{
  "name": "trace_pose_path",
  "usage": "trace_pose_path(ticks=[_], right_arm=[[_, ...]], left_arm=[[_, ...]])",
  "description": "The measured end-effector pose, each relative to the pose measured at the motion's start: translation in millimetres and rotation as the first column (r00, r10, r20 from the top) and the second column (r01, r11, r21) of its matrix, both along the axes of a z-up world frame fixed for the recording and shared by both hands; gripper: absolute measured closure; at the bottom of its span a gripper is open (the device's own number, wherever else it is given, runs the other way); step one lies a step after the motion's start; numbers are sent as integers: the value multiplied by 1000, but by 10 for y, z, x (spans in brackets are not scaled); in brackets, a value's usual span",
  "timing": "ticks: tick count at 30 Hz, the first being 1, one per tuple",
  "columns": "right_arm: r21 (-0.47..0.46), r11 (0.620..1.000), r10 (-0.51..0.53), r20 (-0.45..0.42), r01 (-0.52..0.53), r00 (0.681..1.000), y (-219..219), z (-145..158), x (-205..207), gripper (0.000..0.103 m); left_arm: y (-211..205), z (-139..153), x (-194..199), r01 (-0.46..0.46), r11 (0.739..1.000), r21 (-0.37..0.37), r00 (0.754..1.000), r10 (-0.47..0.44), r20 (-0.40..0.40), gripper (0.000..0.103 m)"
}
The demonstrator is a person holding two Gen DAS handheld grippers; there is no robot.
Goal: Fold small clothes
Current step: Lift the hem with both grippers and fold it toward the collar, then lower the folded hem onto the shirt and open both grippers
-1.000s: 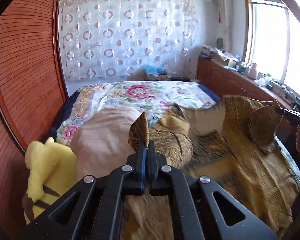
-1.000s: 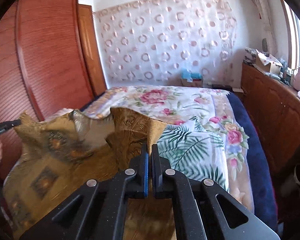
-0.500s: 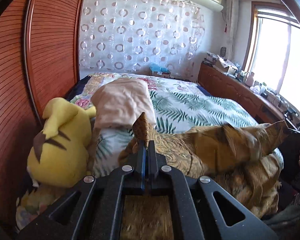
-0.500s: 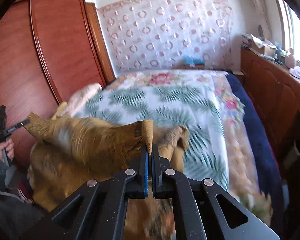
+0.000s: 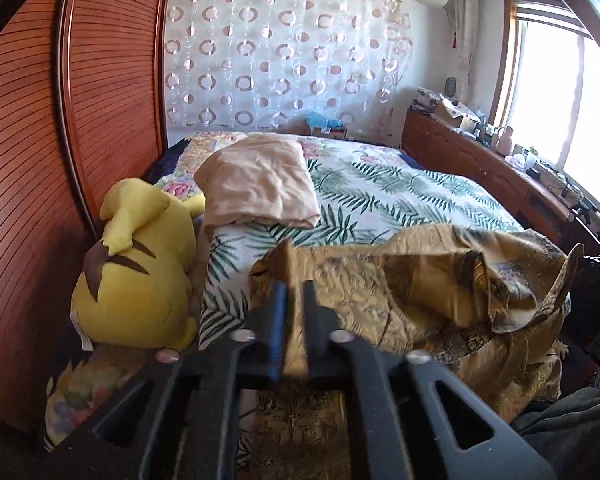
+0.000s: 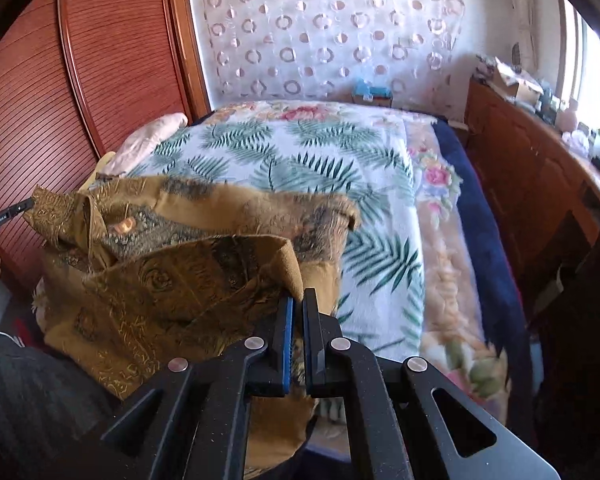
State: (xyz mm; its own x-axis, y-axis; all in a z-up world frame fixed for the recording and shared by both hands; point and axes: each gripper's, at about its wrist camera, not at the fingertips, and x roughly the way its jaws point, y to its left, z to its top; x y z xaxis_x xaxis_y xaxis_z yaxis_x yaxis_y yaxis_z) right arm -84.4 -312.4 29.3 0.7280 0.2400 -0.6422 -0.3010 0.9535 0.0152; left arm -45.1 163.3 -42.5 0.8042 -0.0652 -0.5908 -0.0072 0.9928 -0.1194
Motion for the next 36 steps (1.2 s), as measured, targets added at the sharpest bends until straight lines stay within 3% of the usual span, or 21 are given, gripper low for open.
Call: trace_pose_path(ticks=[1, 2, 3, 7, 12, 15, 18, 25, 31, 36], right_arm=[[-6, 1000, 2, 17, -2, 1000, -3, 61, 10, 98], [-11, 1000, 0, 31, 0, 1000, 35, 69, -1, 91], [-15, 1000, -6, 44, 7, 999, 53, 71, -64, 85], [-18, 1000, -18, 81, 20, 997, 32, 162, -24, 79], [-15, 1000, -17, 73, 18, 997, 38, 68, 240, 64], [-40, 999, -29, 32, 31, 999, 123, -98, 537, 64], [-5, 1000, -25, -6, 25, 1000, 141, -153, 781, 64], [-35, 999, -37, -102, 34, 994, 239, -400, 1130, 64], [-13, 999, -38, -157, 36, 987, 193, -503, 1288, 64], [-7, 999, -36, -157, 36, 987, 193, -520, 1347, 64]], left_arm=[[14, 33, 20, 3, 1000, -7, 1000, -3, 12, 58], [8, 72, 34, 6, 1000, -13, 1000, -6, 23, 56], [16, 116, 78, 11, 1000, -18, 999, -10, 30, 56], [35, 174, 296, -11, 1000, 25, 999, 10, 31, 56], [93, 86, 728, 3, 998, 68, 999, 0, -35, 56], [160, -74, 1035, 13, 999, 41, 992, -8, -127, 56], [128, -285, 1265, 41, 998, 50, 979, -30, -203, 56], [56, -698, 1347, 66, 997, 49, 939, -46, -341, 56], [62, -775, 1317, 55, 998, 40, 941, -38, -336, 56], [-5, -787, 1321, 54, 995, 83, 942, -23, -334, 56]])
